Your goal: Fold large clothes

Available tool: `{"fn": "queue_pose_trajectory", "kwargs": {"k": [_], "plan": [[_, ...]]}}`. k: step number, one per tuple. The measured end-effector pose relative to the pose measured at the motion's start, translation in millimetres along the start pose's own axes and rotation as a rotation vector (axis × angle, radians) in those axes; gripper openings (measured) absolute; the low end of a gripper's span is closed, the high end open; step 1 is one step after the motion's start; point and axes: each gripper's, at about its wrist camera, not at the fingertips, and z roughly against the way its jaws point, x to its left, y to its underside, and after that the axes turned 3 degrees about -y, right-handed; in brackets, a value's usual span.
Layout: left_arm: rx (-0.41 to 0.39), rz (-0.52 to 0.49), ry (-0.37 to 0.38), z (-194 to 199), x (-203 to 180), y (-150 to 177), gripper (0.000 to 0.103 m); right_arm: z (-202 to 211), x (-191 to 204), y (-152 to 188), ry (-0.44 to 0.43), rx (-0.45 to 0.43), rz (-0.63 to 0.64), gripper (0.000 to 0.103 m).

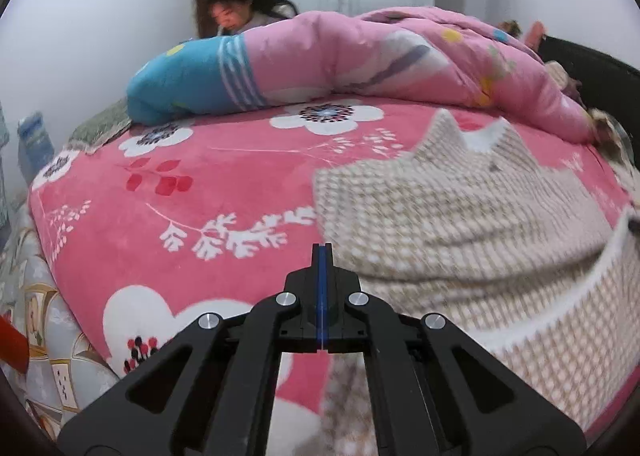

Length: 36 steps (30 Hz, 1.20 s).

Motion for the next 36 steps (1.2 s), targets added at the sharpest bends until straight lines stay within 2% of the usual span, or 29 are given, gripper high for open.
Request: {"fn": "queue_pose_trajectory", "kwargs": {"k": [2,6,8,9,10,14,16,18,22,24,30,33,35,36], "plan": [[0.036,0.012,0.039,-5.1,3.0,-0.8,0.000,-9.1,0.7,1.6,0.005,0.015,-0.005,0.010],[0.101,0.057,0.182,0.3,8.3,12.4,0.002,-11.6,0.9,3.6,0.014,0.023,0.001,0.010],[0.138,0.061,0.232,0.1,6.7,22.1,0.023,-13.1,-0.3,6.1,0.012,0.034,0.006,0.010],[0.157,0.064,0.257,-0.2,5.7,27.8,0.038,-13.3,-0.9,6.7,0.010,0.036,0.007,0.010],[0.168,0.064,0.268,-0.7,4.1,33.6,0.041,-13.7,-1.6,8.2,0.011,0.040,0.007,0.010],[0.219,0.027,0.234,-10.4,-5.5,48.4,0.041,-14.3,-5.2,12.3,0.000,0.051,-0.012,0.010],[0.219,0.024,0.225,-15.6,-8.5,50.6,0.041,-14.6,-6.3,12.9,-0.006,0.052,-0.019,0.010],[0.222,0.032,0.249,-15.8,-9.3,48.9,0.039,-14.7,-6.2,13.1,-0.007,0.054,-0.020,0.010],[0.161,0.002,0.314,2.3,-13.6,43.9,0.040,-14.6,-6.4,13.3,-0.006,0.053,-0.015,0.010],[0.161,-0.007,0.325,4.0,-16.2,43.6,0.040,-15.9,-6.7,14.2,-0.007,0.056,-0.014,0.010],[0.217,0.017,0.263,-19.2,-16.1,45.3,0.040,-16.7,-7.0,14.2,-0.010,0.057,-0.016,0.010],[0.260,0.061,0.286,-35.0,-9.6,49.8,0.040,-17.8,-7.3,14.6,-0.014,0.059,-0.019,0.010],[0.246,0.072,0.304,-31.5,-8.4,50.6,0.036,-18.7,-7.6,14.8,-0.014,0.061,-0.019,0.010],[0.249,0.071,0.335,-29.2,-9.1,51.1,0.024,-19.2,-7.5,15.5,-0.014,0.062,-0.018,0.010]]}}
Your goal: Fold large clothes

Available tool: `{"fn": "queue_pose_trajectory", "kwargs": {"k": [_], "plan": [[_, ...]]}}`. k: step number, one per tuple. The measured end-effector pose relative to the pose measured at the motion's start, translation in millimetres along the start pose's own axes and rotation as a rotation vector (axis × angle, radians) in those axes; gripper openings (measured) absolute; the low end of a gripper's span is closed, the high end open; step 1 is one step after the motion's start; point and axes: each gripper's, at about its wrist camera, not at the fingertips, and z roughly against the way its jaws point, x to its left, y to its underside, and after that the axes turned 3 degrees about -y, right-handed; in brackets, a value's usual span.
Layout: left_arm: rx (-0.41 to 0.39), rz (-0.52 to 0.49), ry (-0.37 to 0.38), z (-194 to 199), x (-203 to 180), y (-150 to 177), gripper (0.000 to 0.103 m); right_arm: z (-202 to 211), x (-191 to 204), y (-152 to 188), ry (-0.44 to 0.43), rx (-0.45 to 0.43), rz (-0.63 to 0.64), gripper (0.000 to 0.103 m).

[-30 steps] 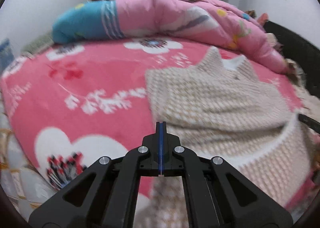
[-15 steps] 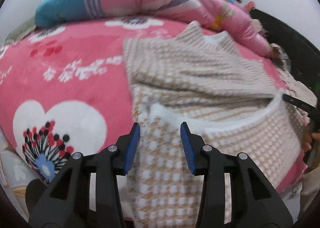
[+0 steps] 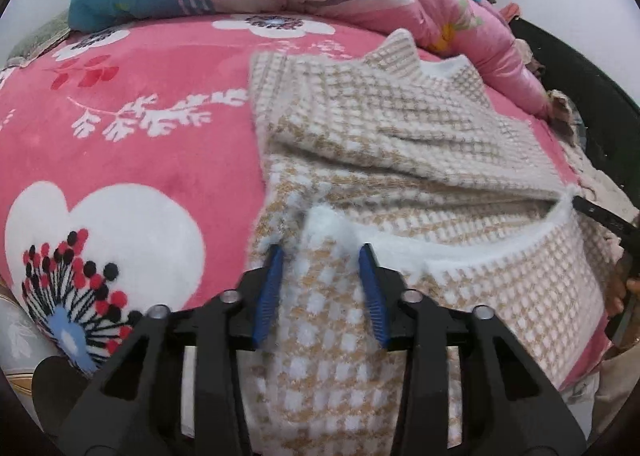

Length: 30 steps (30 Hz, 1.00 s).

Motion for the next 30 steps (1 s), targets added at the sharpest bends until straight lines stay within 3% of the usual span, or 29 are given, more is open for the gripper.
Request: {"fn": "queue_pose_trajectory", "kwargs": {"k": [4,6,7,9,11,12,15,18,21,24,26,29,30], "plan": [[-0.024,-0.058,0.032,11.5,-13.0,6.6,0.022,-2.2,-0.9,1.5,-0.001,0.007,-0.003,0.010],[0.001,-0.079,-0.021,5.0,-16.3,8.5,0.022,-3.2,-1.0,1.7,-0.001,0.009,-0.004,0.010],[0.025,-0.079,-0.059,-2.3,-15.0,9.1,0.028,-3.9,-0.7,1.9,-0.001,0.010,-0.004,0.010],[0.040,-0.052,-0.055,-8.6,-10.6,8.2,0.026,-4.6,0.0,2.0,0.003,0.011,0.001,0.010],[0.017,-0.055,-0.073,-4.7,-13.7,4.2,0.010,-1.2,2.2,1.0,0.009,0.003,0.012,0.010],[-0.009,-0.073,-0.089,1.9,-17.9,0.7,0.007,0.9,2.7,-0.6,0.006,-0.003,0.015,0.010],[-0.123,-0.112,-0.110,29.7,-27.6,-12.6,0.007,21.8,6.1,-13.5,-0.003,-0.069,0.022,0.010],[-0.171,-0.121,-0.119,38.4,-28.3,-29.5,0.007,30.2,7.4,-24.6,0.002,-0.111,0.020,0.010],[-0.154,-0.128,-0.148,18.1,-27.9,-37.4,0.007,14.3,2.9,-28.5,0.013,-0.091,0.004,0.010],[-0.066,-0.139,-0.187,-20.5,-27.1,-29.1,0.007,-19.3,-2.1,-20.2,0.050,0.002,0.005,0.010],[-0.072,-0.145,-0.194,-25.2,-26.9,-22.1,0.008,-27.9,-4.2,-12.6,0.054,0.037,0.001,0.011],[-0.071,-0.153,-0.197,-22.3,-26.3,-20.4,0.008,-14.5,-5.5,-11.2,0.067,0.041,0.006,0.030],[-0.070,-0.153,-0.193,-22.1,-25.4,-20.1,0.009,-3.1,-6.7,-12.7,0.071,0.026,0.003,0.030]]}}
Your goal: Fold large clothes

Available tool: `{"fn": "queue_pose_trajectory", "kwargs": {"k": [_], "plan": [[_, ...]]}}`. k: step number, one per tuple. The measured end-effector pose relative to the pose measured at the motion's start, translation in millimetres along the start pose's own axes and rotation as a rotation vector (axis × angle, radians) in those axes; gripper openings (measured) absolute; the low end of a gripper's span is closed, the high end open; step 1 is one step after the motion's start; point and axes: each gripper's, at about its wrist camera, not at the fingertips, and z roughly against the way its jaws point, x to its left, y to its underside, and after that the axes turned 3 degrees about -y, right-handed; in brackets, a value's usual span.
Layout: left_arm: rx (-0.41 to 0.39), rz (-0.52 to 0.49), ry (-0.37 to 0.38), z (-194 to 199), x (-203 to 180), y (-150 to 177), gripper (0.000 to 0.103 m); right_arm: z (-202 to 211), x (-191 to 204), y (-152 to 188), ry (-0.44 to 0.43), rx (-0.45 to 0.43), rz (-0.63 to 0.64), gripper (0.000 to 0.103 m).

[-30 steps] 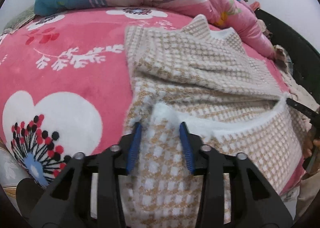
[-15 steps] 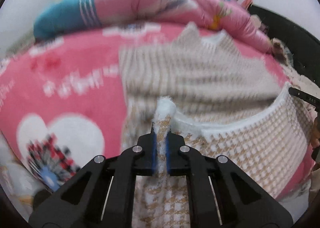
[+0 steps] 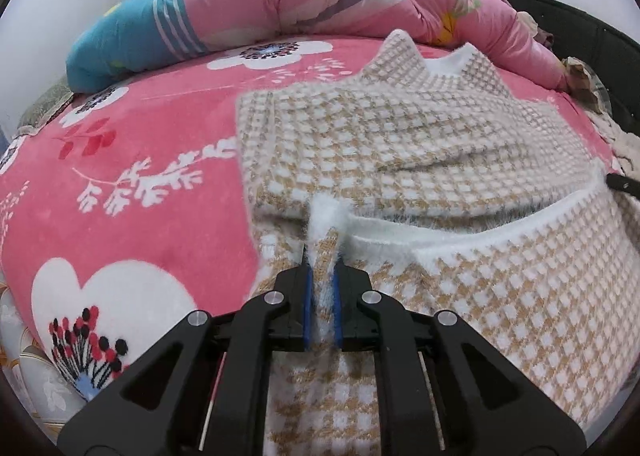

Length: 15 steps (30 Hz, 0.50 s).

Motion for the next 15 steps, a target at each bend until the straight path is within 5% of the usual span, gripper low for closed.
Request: {"fn": "queue_pose_trajectory", "kwargs": {"k": [5,9,12,15], "plan": [[-0.005,-0.002,-0.001,-0.6,1.8,1.8,0.010,55.1,20.8,-3.5,-0.158,-0.103,0.049,0.030],[-0.004,0.015,0.007,-0.4,3.0,0.2,0.010,38.0,88.6,11.2,-0.398,0.023,0.216,0.030],[-0.006,0.020,0.010,-1.1,0.8,-1.9,0.010,-18.7,124.4,34.8,-0.333,0.186,0.298,0.030],[-0.015,0.056,0.021,8.8,5.9,-2.0,0.012,-44.7,131.5,46.1,-0.281,0.192,0.292,0.030]]}}
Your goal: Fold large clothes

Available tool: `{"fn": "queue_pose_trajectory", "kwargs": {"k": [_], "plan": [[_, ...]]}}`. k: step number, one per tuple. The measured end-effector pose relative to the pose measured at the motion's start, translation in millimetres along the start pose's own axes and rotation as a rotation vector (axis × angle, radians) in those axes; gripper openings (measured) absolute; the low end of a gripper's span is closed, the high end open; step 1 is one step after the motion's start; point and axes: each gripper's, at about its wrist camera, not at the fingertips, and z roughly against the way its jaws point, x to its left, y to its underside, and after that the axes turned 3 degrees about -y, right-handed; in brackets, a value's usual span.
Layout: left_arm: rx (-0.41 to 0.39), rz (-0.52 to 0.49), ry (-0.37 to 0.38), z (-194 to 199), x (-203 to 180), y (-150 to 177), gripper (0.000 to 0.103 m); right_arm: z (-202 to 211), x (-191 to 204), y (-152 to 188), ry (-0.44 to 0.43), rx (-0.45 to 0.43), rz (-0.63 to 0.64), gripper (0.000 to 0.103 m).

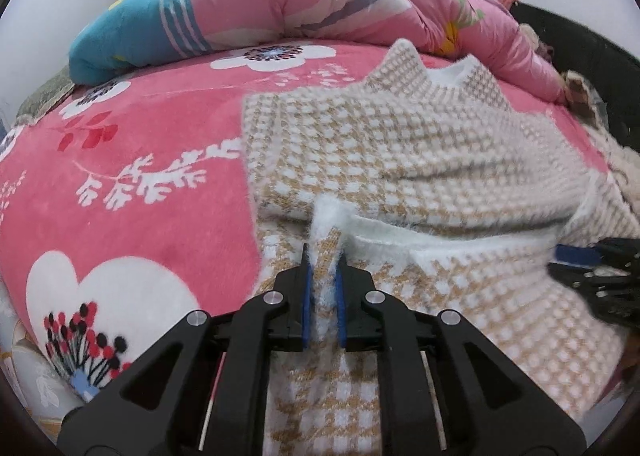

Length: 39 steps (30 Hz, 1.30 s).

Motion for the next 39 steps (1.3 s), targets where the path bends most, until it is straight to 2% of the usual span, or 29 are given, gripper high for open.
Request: {"fn": "queue_pose_trajectory", "kwargs": {"k": [2,3,4,5,7,8,9,10,11,12,13,14,16,18,19,20,21,24,26,28,30,31,34,36,38,39], "plan": [[-0.037,0.020,-0.019,16.3,0.6,-1.3,0.019,7.9,-0.4,-2.4,-0.005,0.004,-0.033,0.030],[-0.097,0.023,-0.044,33.8,-1.9,-2.3,0.024,7.8,-0.1,-1.9,-0.003,0.005,-0.032,0.030],[-0.135,0.023,-0.020,45.5,-5.3,-2.6,0.024,6.7,-0.3,-1.0,0.000,0.002,-0.025,0.030],[-0.164,0.019,0.040,57.5,-11.5,-3.6,0.024,5.9,-2.0,-1.9,-0.002,0.003,-0.030,0.030],[-0.168,-0.007,0.147,68.8,-29.3,-3.2,0.025,6.6,-4.0,-5.8,-0.002,0.011,-0.046,0.030],[-0.150,-0.026,0.191,68.5,-39.1,-2.0,0.025,7.5,-3.7,-6.8,0.001,0.016,-0.052,0.030],[-0.097,-0.072,0.242,61.1,-57.9,2.5,0.026,7.5,-4.0,-10.5,0.001,0.018,-0.052,0.030],[-0.061,-0.106,0.244,54.4,-68.3,6.5,0.026,8.9,-4.4,-14.8,-0.002,0.018,-0.053,0.030],[-0.013,-0.153,0.223,43.5,-80.4,12.3,0.026,15.9,-5.0,-16.6,-0.005,0.011,-0.059,0.030],[0.055,-0.208,0.159,24.0,-92.1,22.2,0.026,28.5,-7.1,-19.1,0.001,-0.014,-0.064,0.030],[0.092,-0.214,0.129,11.8,-93.6,27.8,0.028,41.8,-10.6,-19.9,0.021,-0.049,-0.066,0.030],[0.100,-0.195,0.140,6.5,-91.2,30.7,0.028,53.2,-16.5,-19.8,0.055,-0.076,-0.074,0.030],[0.084,-0.120,0.203,4.5,-78.3,30.4,0.027,64.5,-46.1,-18.1,0.184,-0.089,-0.141,0.030],[0.089,-0.092,0.232,1.7,-72.6,29.1,0.027,47.3,-85.5,-11.3,0.302,-0.019,-0.227,0.027],[0.089,-0.088,0.244,0.1,-70.3,28.8,0.026,32.2,-103.7,-4.6,0.274,0.017,-0.254,0.027],[0.090,-0.082,0.252,-1.5,-69.0,28.7,0.026,22.0,-116.5,0.7,0.211,0.028,-0.286,0.027],[0.093,-0.076,0.259,-4.1,-67.8,28.7,0.026,22.3,-120.4,1.8,0.188,0.019,-0.298,0.027],[0.094,-0.066,0.273,-6.2,-63.5,29.4,0.026,48.5,-97.2,-8.5,0.257,-0.010,-0.223,0.029],[0.094,-0.065,0.277,-4.4,-62.2,27.5,0.025,68.9,-78.5,-8.6,0.181,-0.049,-0.199,0.029],[0.091,-0.073,0.276,-5.2,-63.4,27.6,0.025,93.9,-48.7,-4.1,0.062,-0.086,-0.125,0.029],[0.090,-0.080,0.278,-5.0,-62.9,28.8,0.025,103.7,-20.2,4.8,-0.019,-0.070,-0.040,0.029],[0.089,-0.080,0.280,-3.5,-60.8,29.7,0.025,98.7,-10.7,11.4,-0.053,-0.030,-0.019,0.029],[0.091,-0.076,0.285,-4.9,-60.4,30.0,0.025,43.2,-12.1,38.0,-0.016,0.136,-0.029,0.031],[0.091,-0.078,0.279,-5.8,-61.3,30.9,0.025,30.3,-18.6,45.8,-0.032,0.118,-0.036,0.031],[0.086,-0.080,0.279,-3.8,-61.3,30.1,0.025,44.1,-22.3,38.1,-0.052,0.121,-0.091,0.031],[0.087,-0.077,0.282,-3.6,-60.2,29.6,0.025,56.5,-17.0,33.1,-0.036,0.111,-0.087,0.031]]}}
